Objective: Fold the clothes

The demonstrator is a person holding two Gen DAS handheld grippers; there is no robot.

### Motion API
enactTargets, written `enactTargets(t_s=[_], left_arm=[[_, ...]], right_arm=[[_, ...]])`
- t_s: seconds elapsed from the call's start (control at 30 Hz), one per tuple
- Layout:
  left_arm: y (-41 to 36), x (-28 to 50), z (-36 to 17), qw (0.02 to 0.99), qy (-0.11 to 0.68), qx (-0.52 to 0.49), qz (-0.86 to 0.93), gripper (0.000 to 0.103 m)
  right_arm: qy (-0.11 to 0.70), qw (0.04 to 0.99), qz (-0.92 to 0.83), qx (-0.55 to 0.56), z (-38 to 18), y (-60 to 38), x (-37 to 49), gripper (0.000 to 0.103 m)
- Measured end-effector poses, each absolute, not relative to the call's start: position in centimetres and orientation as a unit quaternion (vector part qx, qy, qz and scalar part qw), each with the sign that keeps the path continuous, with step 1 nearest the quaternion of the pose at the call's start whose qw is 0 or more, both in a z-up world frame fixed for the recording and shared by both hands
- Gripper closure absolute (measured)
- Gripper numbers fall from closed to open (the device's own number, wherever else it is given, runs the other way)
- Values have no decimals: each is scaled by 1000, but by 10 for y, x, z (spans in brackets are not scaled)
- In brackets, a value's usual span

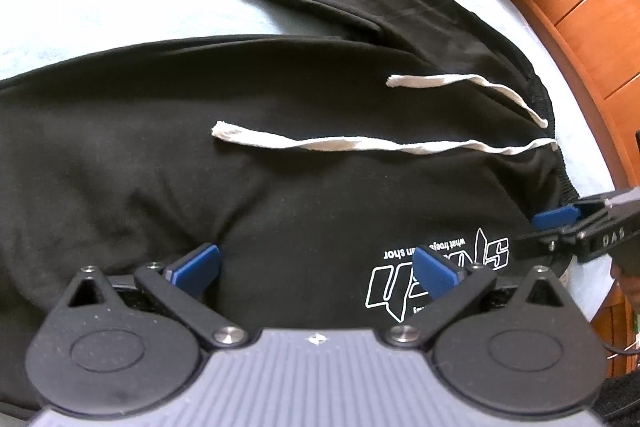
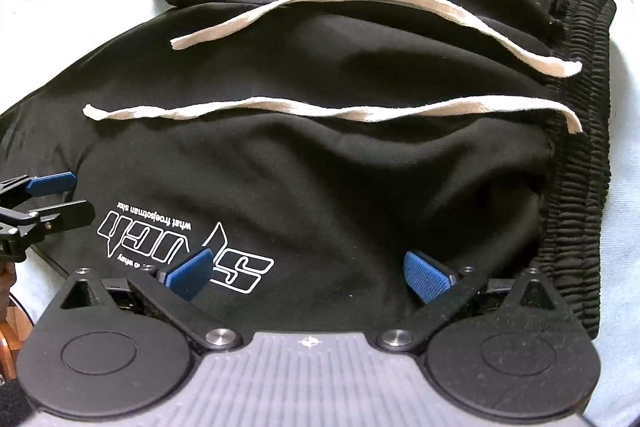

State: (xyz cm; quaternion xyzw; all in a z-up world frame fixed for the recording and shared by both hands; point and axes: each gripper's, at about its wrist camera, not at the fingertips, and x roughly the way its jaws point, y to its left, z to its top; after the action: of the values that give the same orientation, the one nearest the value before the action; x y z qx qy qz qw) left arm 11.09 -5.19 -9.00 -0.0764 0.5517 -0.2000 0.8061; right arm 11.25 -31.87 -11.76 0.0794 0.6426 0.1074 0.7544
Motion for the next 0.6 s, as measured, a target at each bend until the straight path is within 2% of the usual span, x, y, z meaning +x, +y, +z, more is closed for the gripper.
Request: enactTargets(t_s=[0.6], left_arm=[[-44, 111, -91, 810, 538, -97, -212, 1]], right_arm=[[682, 723, 106, -12, -123, -300, 113, 0]])
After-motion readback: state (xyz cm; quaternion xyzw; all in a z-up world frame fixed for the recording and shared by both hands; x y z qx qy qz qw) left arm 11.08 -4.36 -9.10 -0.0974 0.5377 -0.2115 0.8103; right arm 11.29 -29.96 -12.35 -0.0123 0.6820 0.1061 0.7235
